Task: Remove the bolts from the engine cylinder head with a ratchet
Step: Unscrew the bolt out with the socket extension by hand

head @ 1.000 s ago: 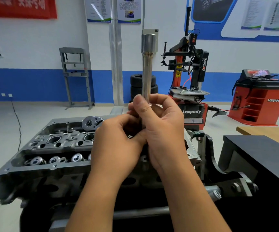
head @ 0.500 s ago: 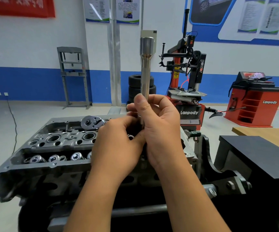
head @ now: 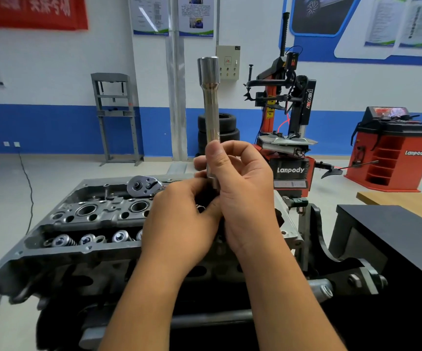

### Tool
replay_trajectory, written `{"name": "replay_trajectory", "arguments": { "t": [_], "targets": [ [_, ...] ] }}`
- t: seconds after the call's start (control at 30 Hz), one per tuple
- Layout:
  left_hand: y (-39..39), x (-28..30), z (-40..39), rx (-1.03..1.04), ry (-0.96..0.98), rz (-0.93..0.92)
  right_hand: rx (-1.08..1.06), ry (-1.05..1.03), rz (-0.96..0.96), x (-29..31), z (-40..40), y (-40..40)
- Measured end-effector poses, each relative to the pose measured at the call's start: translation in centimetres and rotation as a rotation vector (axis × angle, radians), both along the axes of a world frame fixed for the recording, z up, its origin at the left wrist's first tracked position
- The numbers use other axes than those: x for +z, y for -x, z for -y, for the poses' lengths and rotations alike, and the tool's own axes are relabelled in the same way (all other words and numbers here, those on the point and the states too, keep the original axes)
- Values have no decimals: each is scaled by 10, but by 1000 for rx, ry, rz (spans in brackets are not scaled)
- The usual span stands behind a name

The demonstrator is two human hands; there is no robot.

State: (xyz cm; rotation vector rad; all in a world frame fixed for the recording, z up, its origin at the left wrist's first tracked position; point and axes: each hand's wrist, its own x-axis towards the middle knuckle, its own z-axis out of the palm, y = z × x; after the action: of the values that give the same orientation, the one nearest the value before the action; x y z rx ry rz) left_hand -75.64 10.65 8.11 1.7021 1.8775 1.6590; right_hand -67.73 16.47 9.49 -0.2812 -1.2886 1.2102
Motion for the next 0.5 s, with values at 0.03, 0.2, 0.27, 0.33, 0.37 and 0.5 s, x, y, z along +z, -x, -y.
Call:
{"name": "replay_trajectory", "arguments": {
  "t": [0.03, 0.2, 0.27, 0.33, 0.37, 0.5],
  "targets": [
    [1, 0, 0, -44, 18, 7, -6, -3, 2, 0, 0, 1],
    [1, 1, 1, -79, 36, 14, -33, 32, 7, 2, -1, 3],
    [0, -1, 0, 9, 5, -6, 8, 52, 5, 3, 0, 2],
    [-2, -2, -1, 69, -11, -23, 21, 41, -6, 2, 1, 2],
    [-2, -2, -1, 74, -11, -29, 9, 27, -12, 2, 2, 1],
    [1, -1, -1, -64, 11, -24, -25, 2, -30, 1, 2, 1]
  ]
}}
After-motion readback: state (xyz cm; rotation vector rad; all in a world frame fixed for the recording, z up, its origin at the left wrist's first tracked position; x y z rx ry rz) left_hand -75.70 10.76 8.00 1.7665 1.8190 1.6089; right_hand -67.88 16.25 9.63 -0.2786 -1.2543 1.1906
